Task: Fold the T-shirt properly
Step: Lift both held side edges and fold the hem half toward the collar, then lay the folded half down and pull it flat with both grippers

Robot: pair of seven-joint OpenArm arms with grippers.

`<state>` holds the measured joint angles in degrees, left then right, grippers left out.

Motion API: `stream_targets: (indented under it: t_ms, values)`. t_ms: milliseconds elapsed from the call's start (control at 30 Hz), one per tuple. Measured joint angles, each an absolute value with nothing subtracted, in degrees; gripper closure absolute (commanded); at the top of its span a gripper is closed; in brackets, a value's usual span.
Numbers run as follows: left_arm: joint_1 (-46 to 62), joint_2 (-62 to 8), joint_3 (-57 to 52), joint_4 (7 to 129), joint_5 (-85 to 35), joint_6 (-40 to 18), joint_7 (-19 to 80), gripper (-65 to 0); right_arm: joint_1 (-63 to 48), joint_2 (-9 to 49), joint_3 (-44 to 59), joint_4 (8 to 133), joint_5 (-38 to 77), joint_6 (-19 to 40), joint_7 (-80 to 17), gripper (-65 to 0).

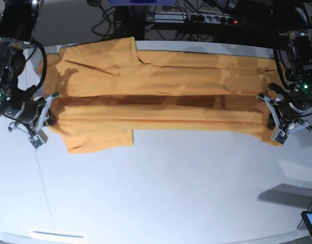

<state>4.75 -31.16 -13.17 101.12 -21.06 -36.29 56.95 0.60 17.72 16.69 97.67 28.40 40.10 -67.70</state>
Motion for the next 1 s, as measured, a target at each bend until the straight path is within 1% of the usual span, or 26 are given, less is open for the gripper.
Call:
stream_targets:
  t_ms: [233, 500, 1000]
  values:
    - [6.2, -32.4, -13.2, 101.2, -21.3, -36.4, 56.6, 0.0, -1.5, 17.6, 17.8, 97.9, 28.8, 40.3, -67.7, -0.1]
    - [7.8, -35.0, -13.1, 103.6, -21.1, -36.5, 56.4, 0.0, -3.2, 17.4, 17.8, 103.4, 28.7, 40.3, -68.4, -0.1]
    - [12.5, -37.9, -13.0, 105.4, -21.7, -36.6, 55.7, 0.0, -4.9, 17.3, 17.8, 103.4, 28.9, 40.4, -69.5, -0.1]
